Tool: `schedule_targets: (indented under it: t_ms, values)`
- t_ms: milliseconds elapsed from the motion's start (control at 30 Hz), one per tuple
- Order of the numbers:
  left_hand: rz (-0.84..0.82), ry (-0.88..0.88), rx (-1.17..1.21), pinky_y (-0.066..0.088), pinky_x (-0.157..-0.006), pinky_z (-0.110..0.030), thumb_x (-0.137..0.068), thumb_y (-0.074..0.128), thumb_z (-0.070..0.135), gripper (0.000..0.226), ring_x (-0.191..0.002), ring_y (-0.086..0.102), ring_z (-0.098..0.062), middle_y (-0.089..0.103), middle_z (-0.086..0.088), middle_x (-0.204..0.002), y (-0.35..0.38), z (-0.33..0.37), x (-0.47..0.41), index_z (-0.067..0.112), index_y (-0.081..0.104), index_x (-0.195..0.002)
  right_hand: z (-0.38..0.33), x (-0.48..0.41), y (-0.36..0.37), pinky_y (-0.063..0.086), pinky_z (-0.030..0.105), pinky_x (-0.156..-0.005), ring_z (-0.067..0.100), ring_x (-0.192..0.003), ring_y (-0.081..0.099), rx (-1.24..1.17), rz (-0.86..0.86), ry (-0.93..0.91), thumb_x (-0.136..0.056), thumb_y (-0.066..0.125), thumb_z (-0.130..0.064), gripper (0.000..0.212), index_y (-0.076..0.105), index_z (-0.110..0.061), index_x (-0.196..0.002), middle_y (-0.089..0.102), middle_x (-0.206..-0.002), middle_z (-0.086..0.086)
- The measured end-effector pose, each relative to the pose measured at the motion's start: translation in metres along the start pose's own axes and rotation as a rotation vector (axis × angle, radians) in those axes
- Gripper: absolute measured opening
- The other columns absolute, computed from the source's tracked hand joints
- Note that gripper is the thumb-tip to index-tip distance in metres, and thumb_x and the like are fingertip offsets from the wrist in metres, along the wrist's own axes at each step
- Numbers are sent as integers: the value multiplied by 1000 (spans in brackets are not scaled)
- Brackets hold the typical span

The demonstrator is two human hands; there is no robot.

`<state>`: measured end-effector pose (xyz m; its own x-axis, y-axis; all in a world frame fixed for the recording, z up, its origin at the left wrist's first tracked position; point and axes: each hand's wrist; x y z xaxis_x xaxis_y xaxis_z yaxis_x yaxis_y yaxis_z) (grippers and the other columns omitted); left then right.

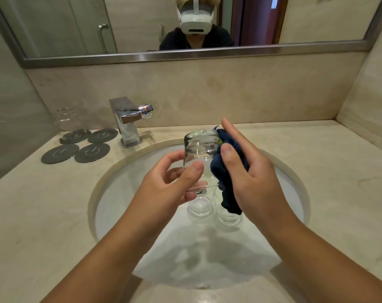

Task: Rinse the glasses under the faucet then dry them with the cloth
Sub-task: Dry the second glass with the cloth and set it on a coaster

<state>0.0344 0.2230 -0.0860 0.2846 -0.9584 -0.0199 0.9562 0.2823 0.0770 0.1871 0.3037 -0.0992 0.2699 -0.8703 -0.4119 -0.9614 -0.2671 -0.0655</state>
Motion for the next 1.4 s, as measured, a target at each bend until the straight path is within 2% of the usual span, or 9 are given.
schedule_targets:
  t_ms: [133,267,433,667,733,867,1000,1100,1400]
  values:
    - [-80,-41,110,59,-87,-32,-82,70,56,59,-103,78,-25,79,-9,-121,-1,1,-1,27,69,-133,-6,-3,1,54,38,-103,23,-113,73,-246,7,138,-107,53,-38,42,59,-35,-149,78,-120,2]
    - [-24,12,-17,55,-84,-32,-73,74,76,70,-99,76,-11,81,3,-116,0,2,-4,39,69,-131,-8,-3,0,61,27,-77,30,-98,72,-291,47,167,-112,51,-27,39,59,-32,-149,78,-109,7]
    - [59,77,-34,58,-81,-30,-71,76,64,47,-94,79,-14,81,4,-107,-1,-1,-4,43,75,-114,-4,-2,-4,61,58,-89,14,-90,71,-87,77,81,-106,59,-38,45,54,-43,-151,76,-108,-18]
    - [35,80,-56,62,-82,-28,-73,94,57,52,-98,80,-18,81,0,-113,1,0,1,41,72,-117,-2,2,2,50,30,-78,-2,-88,56,1,-16,-20,-98,55,-52,52,49,-56,-149,67,-113,-17]
    - [-46,51,18,61,-84,-27,-69,89,57,53,-107,79,-24,80,-3,-120,-2,2,1,41,76,-118,-5,0,0,59,48,-88,7,-92,65,-87,1,37,-103,54,-47,47,53,-49,-150,74,-107,-13]
    - [-163,7,71,60,-89,-24,-59,90,76,75,-118,76,-24,77,-3,-129,-3,2,-1,41,76,-124,-8,-3,-5,49,39,-114,5,-126,65,-198,10,98,-104,52,-40,45,59,-36,-149,72,-133,-15]
    - [-8,38,17,61,-91,-34,-70,90,65,57,-109,78,-14,81,5,-119,-2,3,-4,47,73,-121,-6,-3,-6,55,43,-68,24,-72,57,-178,40,90,-111,53,-26,41,55,-46,-147,70,-84,-7]
    - [-12,66,21,61,-91,-32,-71,90,54,56,-109,79,-19,80,0,-119,-4,3,-3,49,71,-124,-6,-1,-5,54,53,-75,23,-75,54,-97,46,39,-108,56,-34,47,50,-54,-150,65,-91,-6]
    - [10,68,28,63,-87,-29,-64,97,41,61,-106,80,-21,82,-3,-116,-2,0,-3,47,73,-120,-1,-1,-4,52,26,-85,-2,-88,62,14,-31,-17,-102,55,-44,48,48,-60,-147,66,-101,-27]
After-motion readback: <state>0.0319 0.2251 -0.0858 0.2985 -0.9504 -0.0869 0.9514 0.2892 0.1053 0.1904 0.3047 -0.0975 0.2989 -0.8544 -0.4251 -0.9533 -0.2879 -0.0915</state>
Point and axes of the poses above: each hand's wrist, its own x-axis away from the middle knuckle, its own y-axis out of the palm, z = x × y
